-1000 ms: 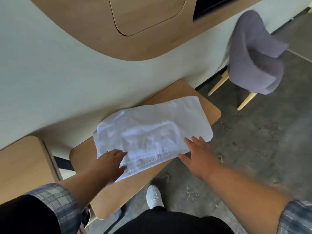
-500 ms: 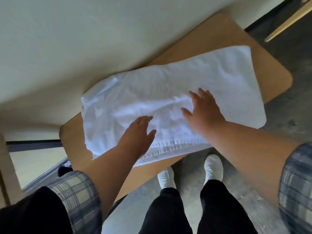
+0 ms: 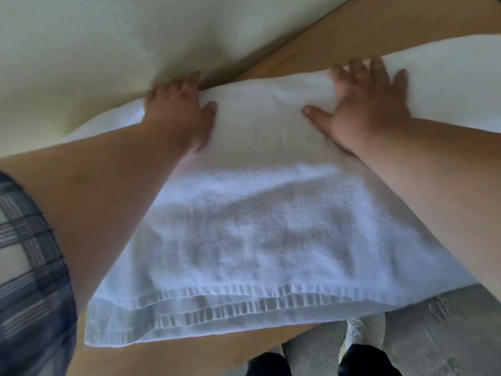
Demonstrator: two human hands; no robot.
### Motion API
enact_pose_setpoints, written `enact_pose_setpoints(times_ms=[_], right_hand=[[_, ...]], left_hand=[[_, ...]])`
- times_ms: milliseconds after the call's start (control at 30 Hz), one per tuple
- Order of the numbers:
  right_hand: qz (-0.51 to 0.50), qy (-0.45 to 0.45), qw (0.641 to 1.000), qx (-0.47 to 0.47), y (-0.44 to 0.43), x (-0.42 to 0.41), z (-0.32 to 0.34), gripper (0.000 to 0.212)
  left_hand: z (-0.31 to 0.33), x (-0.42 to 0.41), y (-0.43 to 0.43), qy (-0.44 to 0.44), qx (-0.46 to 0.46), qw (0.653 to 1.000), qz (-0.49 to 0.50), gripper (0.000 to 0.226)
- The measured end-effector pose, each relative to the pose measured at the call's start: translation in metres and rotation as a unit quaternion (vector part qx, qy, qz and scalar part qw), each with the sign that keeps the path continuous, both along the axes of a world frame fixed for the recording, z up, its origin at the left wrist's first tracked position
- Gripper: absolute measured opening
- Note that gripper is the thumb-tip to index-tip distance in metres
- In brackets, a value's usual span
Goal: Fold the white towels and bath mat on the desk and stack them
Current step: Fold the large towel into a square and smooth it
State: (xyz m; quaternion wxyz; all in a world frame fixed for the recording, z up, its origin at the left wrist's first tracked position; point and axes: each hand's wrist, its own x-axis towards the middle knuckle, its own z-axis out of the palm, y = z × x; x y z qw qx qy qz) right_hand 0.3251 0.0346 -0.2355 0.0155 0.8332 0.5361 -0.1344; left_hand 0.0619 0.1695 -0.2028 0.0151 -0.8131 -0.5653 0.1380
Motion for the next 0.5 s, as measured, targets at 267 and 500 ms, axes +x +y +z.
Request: enact_pose_setpoints(times_ms=[267, 500], right_hand=[[0.004, -0.009, 1.0, 0.001, 0.015, 0.007, 0.013, 0.1], [-0.002, 0.03, 0.995, 0.097, 0.009, -0.001, 0.015, 0.091]], left_hand=[[-0.002, -0.015, 0.01, 0.008, 0.025, 1.0, -0.007, 0.056], [0.004, -0.017, 0.014, 0.009, 0.05, 0.996, -0.069, 0.067]])
